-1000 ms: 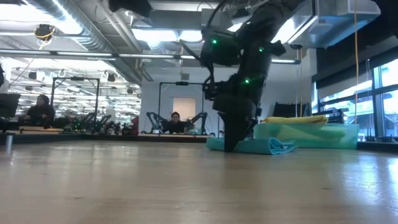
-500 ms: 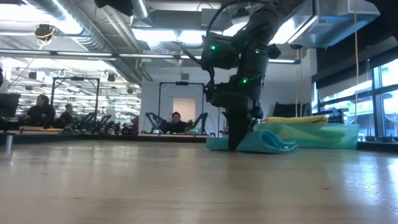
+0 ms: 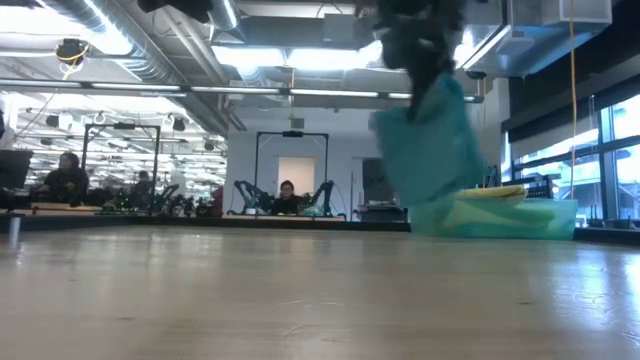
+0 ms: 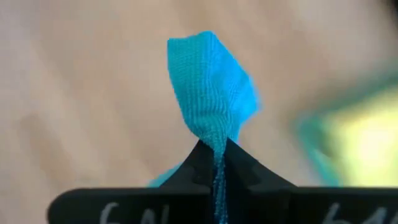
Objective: Fold microfiber towels
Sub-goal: Stack the folded blue microfiber cloth on top of the folded yellow microfiber cloth
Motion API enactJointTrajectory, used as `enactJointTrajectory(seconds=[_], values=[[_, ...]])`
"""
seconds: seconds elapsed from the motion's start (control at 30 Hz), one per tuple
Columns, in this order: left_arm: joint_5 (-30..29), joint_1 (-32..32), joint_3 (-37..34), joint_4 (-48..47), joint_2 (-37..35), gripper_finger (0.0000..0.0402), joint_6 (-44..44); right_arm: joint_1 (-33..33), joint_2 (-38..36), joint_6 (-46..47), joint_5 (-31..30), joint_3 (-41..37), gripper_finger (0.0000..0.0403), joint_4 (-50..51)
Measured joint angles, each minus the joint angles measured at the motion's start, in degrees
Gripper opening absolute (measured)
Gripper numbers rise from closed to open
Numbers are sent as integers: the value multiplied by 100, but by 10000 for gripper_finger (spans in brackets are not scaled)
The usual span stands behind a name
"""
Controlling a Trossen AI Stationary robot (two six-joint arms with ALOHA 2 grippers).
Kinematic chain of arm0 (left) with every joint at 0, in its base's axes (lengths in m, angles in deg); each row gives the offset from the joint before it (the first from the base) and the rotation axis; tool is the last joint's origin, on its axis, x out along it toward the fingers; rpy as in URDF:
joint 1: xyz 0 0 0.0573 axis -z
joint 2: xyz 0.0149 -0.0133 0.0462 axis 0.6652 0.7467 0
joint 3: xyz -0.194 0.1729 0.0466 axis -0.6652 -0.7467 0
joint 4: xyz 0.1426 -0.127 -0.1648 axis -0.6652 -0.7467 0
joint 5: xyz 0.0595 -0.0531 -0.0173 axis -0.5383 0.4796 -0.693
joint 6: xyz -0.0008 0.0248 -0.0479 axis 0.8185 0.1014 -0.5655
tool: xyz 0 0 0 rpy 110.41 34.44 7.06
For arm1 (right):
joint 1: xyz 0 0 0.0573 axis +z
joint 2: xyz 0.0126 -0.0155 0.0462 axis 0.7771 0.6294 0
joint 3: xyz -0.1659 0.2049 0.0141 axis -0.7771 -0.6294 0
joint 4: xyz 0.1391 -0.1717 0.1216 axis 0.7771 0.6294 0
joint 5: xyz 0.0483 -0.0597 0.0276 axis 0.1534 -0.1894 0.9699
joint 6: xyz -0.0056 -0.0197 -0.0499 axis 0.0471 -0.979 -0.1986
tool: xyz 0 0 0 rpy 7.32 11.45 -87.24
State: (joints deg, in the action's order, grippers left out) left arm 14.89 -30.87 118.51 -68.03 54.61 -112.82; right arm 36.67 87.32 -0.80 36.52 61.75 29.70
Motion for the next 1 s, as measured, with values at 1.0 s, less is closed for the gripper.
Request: enactJointTrajectory(seconds=[1.0], values=[[-465,930,0,23,4,99,-1434,-3838,-811,-1956,-1786,-456,18,791]])
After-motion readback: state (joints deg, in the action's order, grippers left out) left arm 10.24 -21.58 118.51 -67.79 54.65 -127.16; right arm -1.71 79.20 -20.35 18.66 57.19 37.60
